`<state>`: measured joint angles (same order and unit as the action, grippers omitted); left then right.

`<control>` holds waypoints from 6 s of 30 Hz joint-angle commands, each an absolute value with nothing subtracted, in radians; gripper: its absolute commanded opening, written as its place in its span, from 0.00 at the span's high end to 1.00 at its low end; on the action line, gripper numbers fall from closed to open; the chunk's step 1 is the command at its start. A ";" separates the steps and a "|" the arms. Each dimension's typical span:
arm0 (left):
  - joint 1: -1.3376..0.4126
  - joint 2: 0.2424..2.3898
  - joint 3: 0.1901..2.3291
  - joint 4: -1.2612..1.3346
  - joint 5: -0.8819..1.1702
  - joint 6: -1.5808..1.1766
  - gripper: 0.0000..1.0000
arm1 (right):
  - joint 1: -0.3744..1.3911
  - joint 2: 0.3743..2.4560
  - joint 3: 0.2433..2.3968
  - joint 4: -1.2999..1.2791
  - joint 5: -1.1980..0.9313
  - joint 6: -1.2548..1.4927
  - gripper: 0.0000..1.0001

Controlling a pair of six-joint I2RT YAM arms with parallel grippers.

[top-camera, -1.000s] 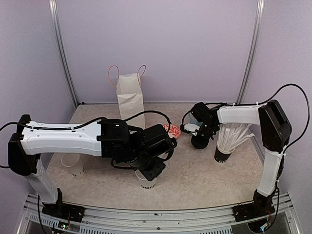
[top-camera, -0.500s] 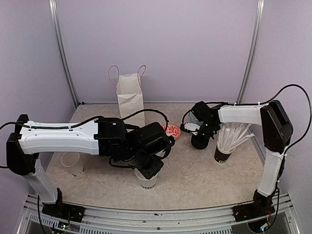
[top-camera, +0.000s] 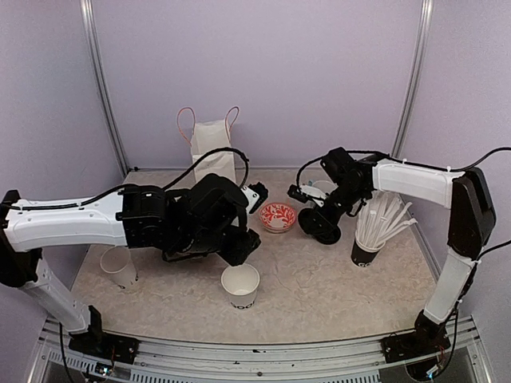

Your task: Pack the takeout coffee

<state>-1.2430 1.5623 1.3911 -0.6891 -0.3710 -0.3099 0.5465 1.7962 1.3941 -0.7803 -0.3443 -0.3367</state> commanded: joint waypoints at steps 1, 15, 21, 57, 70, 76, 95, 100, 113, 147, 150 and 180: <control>-1.233 1.416 1.255 -0.348 -0.545 -0.217 0.42 | 0.538 1.700 1.476 -0.821 -0.757 -0.408 1.00; -1.188 1.289 0.860 0.609 -0.332 0.178 0.25 | 0.538 1.599 1.553 -0.681 -1.416 -0.332 1.00; -1.181 1.395 0.893 0.726 -0.200 0.214 0.25 | 0.554 1.600 1.554 -0.685 -1.485 -0.327 1.00; -1.130 1.516 0.951 0.826 -0.106 0.148 0.09 | 0.617 1.623 1.560 -0.786 -1.498 -0.426 0.98; -1.127 1.490 0.968 0.754 -0.162 0.119 0.23 | 0.617 1.621 1.546 -0.740 -1.417 -0.387 0.92; -1.136 1.413 1.011 0.440 -0.228 0.033 0.25 | 0.599 1.601 1.530 -0.746 -1.289 -0.391 0.56; -1.244 1.468 1.416 -0.993 -0.106 -0.427 0.26 | 0.573 1.630 1.422 -0.622 -0.853 -0.272 0.47; -1.243 1.545 1.484 -1.061 -0.116 -0.460 0.26 | 0.605 1.656 1.380 -0.612 -0.818 -0.266 0.47; -1.220 1.722 1.641 -1.173 -0.133 -0.441 0.26 | 0.626 1.642 1.271 -0.529 -0.833 -0.213 0.48; -1.172 1.874 1.726 -1.208 -0.098 -0.384 0.25 | 0.625 1.641 1.239 -0.523 -0.839 -0.227 0.48; -1.172 1.883 1.727 -1.205 -0.091 -0.377 0.25 | 0.626 1.642 1.237 -0.522 -0.839 -0.228 0.48; -1.168 1.689 1.584 -1.055 -0.228 -0.548 0.01 | 0.626 1.646 1.224 -0.613 -0.886 -0.235 0.48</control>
